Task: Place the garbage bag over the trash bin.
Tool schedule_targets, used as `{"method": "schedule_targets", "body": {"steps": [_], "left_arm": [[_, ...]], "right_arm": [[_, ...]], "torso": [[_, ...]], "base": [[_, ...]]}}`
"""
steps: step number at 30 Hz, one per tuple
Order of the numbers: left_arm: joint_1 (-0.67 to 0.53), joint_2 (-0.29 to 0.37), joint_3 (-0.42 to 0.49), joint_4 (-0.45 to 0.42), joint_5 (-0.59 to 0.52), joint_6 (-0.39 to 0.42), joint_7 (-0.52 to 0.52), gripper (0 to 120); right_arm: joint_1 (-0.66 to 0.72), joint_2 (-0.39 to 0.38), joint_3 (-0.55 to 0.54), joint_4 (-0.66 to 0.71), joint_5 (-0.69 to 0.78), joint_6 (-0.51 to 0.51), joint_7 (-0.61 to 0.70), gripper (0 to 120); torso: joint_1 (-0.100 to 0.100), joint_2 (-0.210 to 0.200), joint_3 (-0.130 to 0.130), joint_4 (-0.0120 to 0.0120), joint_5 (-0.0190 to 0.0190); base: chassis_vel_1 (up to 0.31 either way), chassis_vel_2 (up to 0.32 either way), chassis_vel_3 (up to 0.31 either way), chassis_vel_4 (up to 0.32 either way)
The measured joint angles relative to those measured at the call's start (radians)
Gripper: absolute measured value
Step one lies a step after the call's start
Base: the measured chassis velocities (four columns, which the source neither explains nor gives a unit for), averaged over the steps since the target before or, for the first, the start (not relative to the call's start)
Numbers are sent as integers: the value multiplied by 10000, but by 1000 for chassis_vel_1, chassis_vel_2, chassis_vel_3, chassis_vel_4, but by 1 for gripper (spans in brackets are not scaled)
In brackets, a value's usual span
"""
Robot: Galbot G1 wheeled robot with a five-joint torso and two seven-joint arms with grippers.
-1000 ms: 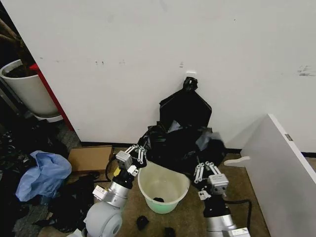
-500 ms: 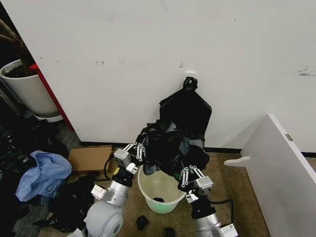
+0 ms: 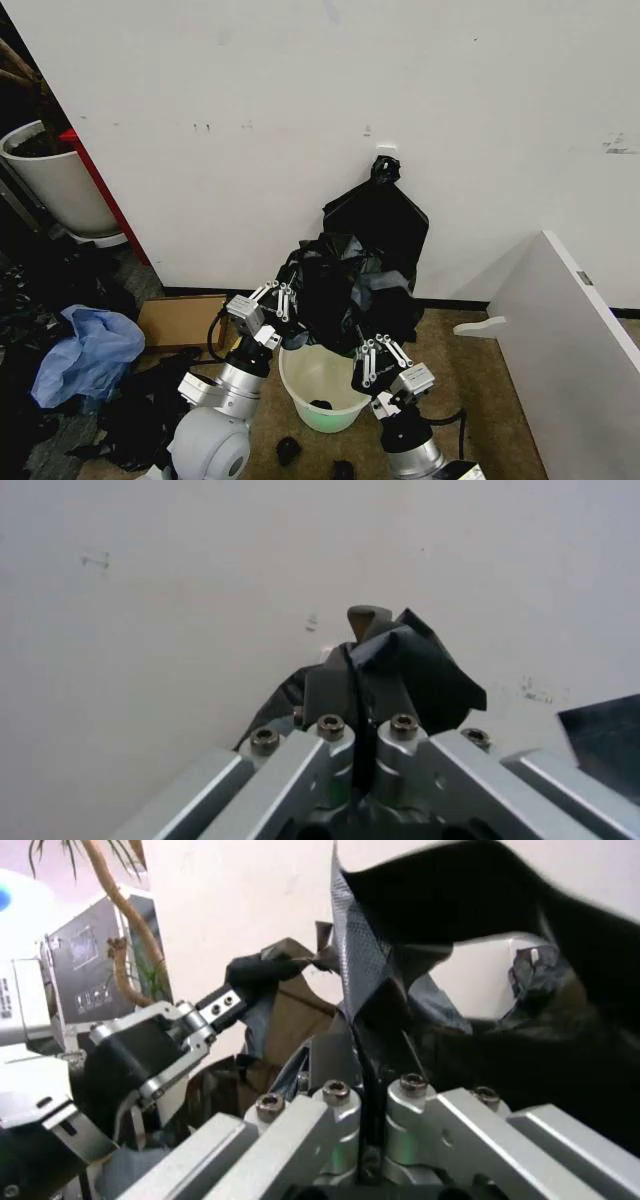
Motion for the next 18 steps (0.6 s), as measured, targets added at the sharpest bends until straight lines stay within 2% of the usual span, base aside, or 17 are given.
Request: {"method": "schedule_targets", "body": {"steps": [4, 9, 18], "left_arm": [[82, -16, 1, 88, 45, -46, -7, 0], [73, -213, 280, 711, -290, -93, 19, 0], [141, -495, 526, 1613, -539, 48, 43, 0]], "right_arm": [[117, 68, 7, -165, -5, -7, 9, 0], [350, 106, 267, -494, -55, -77, 146, 0], [429, 0, 476, -1246, -498, -598, 1130, 0]], "torso": [[0, 0, 0, 0, 0], [0, 0, 0, -1, 0], [0, 0, 0, -1, 1]], "base": [[0, 0, 0, 0], [0, 0, 0, 0], [0, 0, 0, 0]]}}
